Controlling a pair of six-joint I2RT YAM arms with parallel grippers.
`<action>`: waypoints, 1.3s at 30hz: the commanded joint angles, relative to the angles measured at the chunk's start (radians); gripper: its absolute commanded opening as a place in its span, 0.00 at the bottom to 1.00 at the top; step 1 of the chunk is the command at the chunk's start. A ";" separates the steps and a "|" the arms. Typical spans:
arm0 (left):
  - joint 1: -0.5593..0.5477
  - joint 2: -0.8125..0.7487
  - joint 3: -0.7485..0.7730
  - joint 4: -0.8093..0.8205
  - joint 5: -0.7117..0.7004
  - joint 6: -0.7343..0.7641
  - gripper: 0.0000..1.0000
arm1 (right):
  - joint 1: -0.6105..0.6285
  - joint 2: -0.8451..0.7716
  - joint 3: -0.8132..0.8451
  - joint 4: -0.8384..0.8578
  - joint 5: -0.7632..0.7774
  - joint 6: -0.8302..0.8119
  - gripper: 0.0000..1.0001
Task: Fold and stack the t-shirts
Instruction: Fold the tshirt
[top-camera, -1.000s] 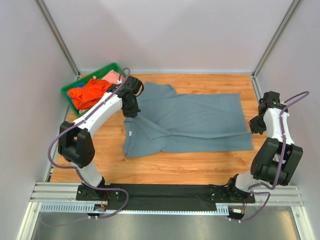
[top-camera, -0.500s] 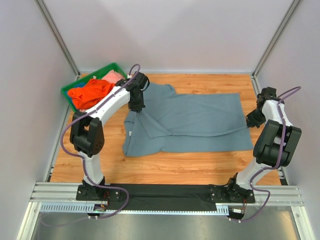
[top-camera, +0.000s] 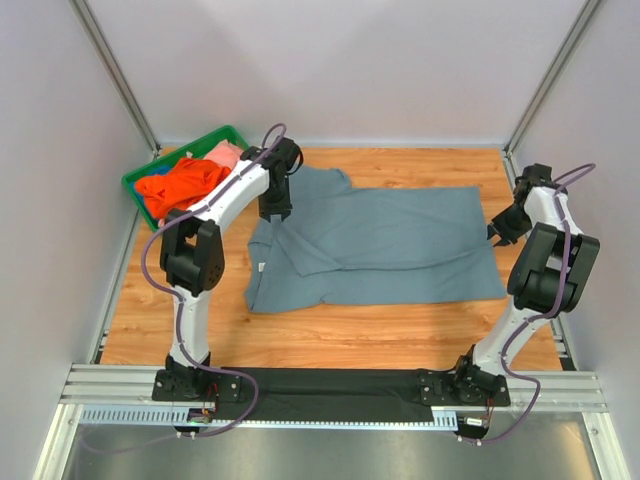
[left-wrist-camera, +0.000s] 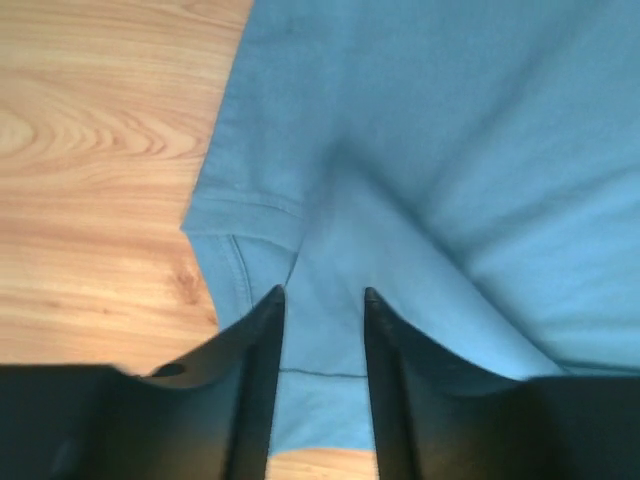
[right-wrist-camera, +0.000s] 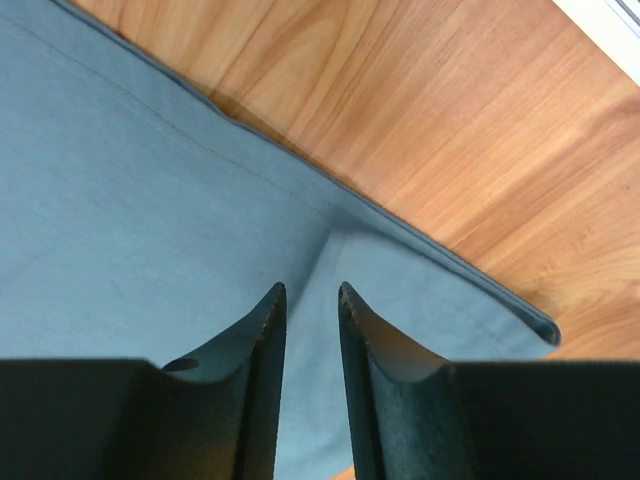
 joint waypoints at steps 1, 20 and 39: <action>0.005 -0.056 0.105 -0.112 -0.036 -0.014 0.46 | 0.010 0.020 0.125 -0.164 0.005 -0.012 0.30; -0.066 -0.602 -0.826 0.152 0.351 -0.174 0.48 | 0.010 -0.109 -0.194 -0.155 0.094 0.045 0.36; 0.008 -0.346 -0.793 -0.043 -0.070 -0.201 0.40 | 0.015 -0.086 -0.366 0.008 0.281 0.014 0.33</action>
